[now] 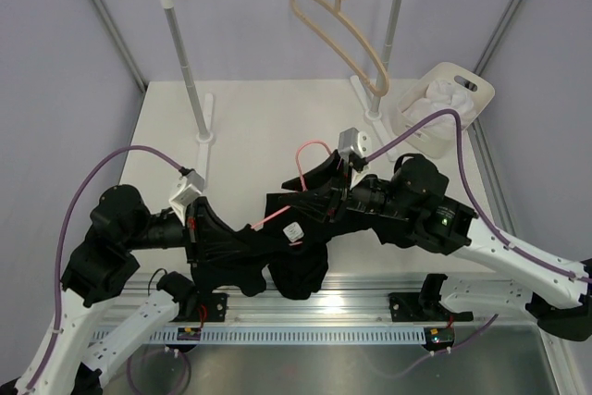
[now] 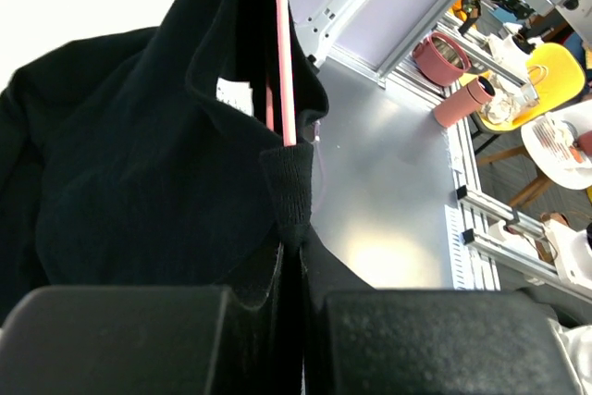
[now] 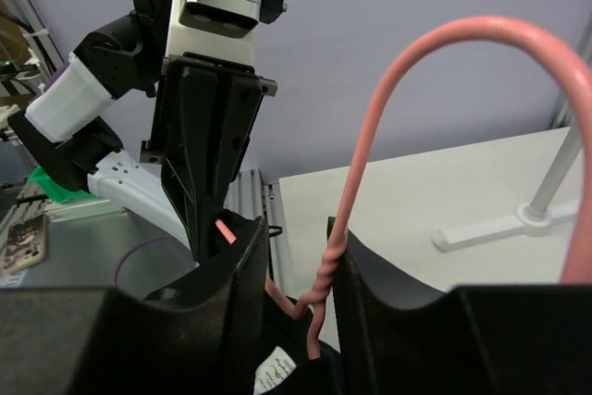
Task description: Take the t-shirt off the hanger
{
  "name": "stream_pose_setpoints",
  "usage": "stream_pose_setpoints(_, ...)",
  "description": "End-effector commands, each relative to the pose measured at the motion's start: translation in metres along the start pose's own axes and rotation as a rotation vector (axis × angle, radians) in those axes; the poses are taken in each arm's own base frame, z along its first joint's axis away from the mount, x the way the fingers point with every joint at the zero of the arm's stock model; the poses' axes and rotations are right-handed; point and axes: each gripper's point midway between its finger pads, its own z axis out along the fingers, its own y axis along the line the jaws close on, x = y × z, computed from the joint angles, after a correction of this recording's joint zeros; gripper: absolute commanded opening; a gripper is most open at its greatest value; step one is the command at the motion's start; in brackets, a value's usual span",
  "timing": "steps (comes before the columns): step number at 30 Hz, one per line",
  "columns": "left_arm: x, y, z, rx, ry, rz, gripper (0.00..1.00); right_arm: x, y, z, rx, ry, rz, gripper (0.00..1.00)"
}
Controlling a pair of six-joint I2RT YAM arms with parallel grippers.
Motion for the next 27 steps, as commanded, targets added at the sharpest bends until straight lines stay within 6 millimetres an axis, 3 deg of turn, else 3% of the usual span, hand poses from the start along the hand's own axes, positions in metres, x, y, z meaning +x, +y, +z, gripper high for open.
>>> stream_pose_setpoints(1,-0.023,-0.019,0.000,0.098,-0.062,0.134,0.00,0.003,0.013,0.002,-0.066,0.006,0.024,0.34)
stream_pose_setpoints(3,-0.024,-0.021,-0.001,0.094,-0.065,0.143,0.00,0.003,0.012,-0.004,-0.049,0.010,0.011,0.28)
stream_pose_setpoints(5,-0.027,-0.024,-0.005,0.080,-0.079,0.164,0.00,0.011,0.001,-0.017,0.027,0.060,0.005,0.34)
stream_pose_setpoints(6,-0.028,-0.025,-0.006,0.077,-0.085,0.173,0.00,0.013,-0.004,-0.023,0.068,0.077,0.000,0.74)
stream_pose_setpoints(7,-0.029,-0.027,-0.007,0.075,-0.088,0.179,0.00,0.021,-0.016,-0.033,0.140,0.114,-0.013,0.90)
stream_pose_setpoints(8,-0.032,-0.029,-0.009,0.073,-0.096,0.187,0.00,0.015,-0.016,-0.044,0.164,0.101,-0.029,0.99)
stream_pose_setpoints(11,-0.035,-0.030,-0.009,0.067,-0.093,0.179,0.00,0.008,-0.019,-0.068,0.225,0.088,-0.046,0.99)
stream_pose_setpoints(15,-0.038,-0.030,-0.009,0.057,-0.092,0.173,0.00,-0.007,-0.004,-0.073,0.163,0.096,-0.041,1.00)
stream_pose_setpoints(18,-0.037,-0.025,-0.007,0.045,-0.090,0.161,0.00,-0.009,0.002,-0.064,0.121,0.115,-0.033,1.00)
stream_pose_setpoints(27,-0.025,0.007,0.004,-0.034,-0.036,0.106,0.00,-0.007,-0.005,-0.036,0.110,0.148,-0.033,0.99)
